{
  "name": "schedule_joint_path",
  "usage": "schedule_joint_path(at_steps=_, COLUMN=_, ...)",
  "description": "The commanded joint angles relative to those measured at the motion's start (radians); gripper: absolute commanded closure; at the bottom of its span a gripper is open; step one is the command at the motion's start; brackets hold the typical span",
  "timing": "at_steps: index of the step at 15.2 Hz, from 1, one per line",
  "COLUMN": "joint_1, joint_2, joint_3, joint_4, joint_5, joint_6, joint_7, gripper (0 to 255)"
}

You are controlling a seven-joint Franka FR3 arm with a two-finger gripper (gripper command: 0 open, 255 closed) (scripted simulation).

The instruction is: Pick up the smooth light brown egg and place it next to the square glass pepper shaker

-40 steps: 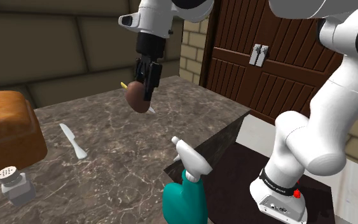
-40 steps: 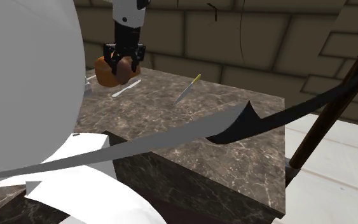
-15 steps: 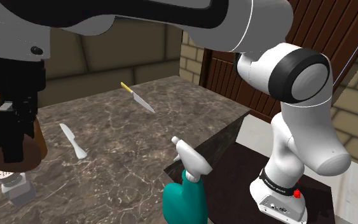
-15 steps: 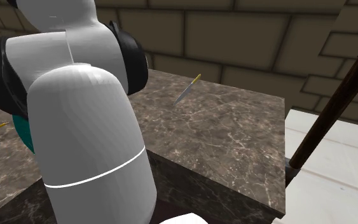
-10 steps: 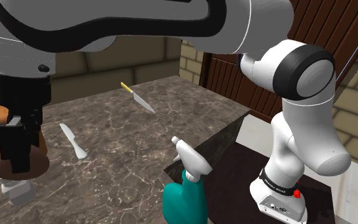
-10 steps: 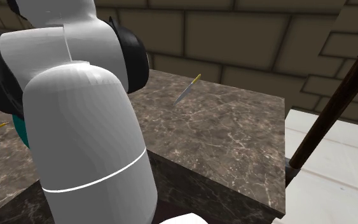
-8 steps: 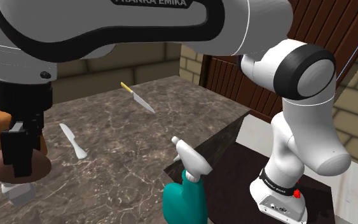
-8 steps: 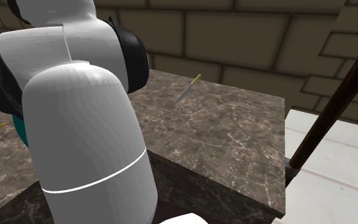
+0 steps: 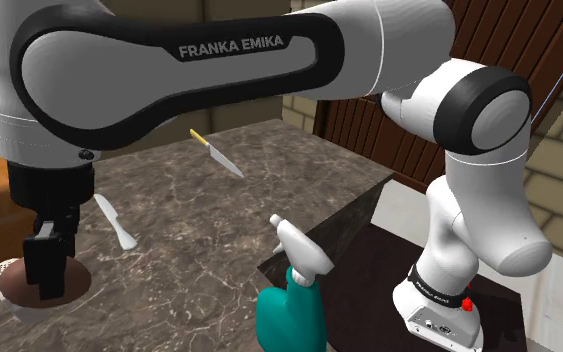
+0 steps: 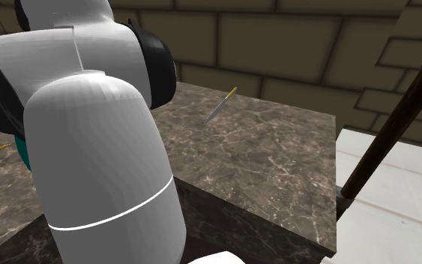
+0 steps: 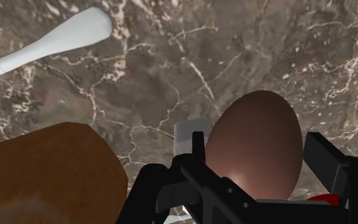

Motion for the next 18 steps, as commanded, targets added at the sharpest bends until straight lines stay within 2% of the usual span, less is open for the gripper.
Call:
schedule_joint_path(at_steps=1, joint_1=0.000, joint_2=-0.001, joint_3=0.000, joint_4=-0.028, joint_5=0.002, joint_6=0.028, joint_7=-0.005, gripper=255)
schedule_joint_path(at_steps=9, joint_1=0.000, joint_2=0.009, joint_3=0.002, joint_4=-0.120, joint_5=0.011, joint_6=0.128, joint_7=-0.027, gripper=255)
schedule_joint_path(at_steps=17, joint_1=0.000, joint_2=0.009, joint_3=0.002, joint_4=-0.120, joint_5=0.011, joint_6=0.128, joint_7=-0.027, gripper=255)
schedule_joint_path(at_steps=18, joint_1=0.000, joint_2=0.007, joint_3=0.002, joint_4=-0.120, joint_5=0.011, joint_6=0.125, joint_7=-0.027, gripper=0)
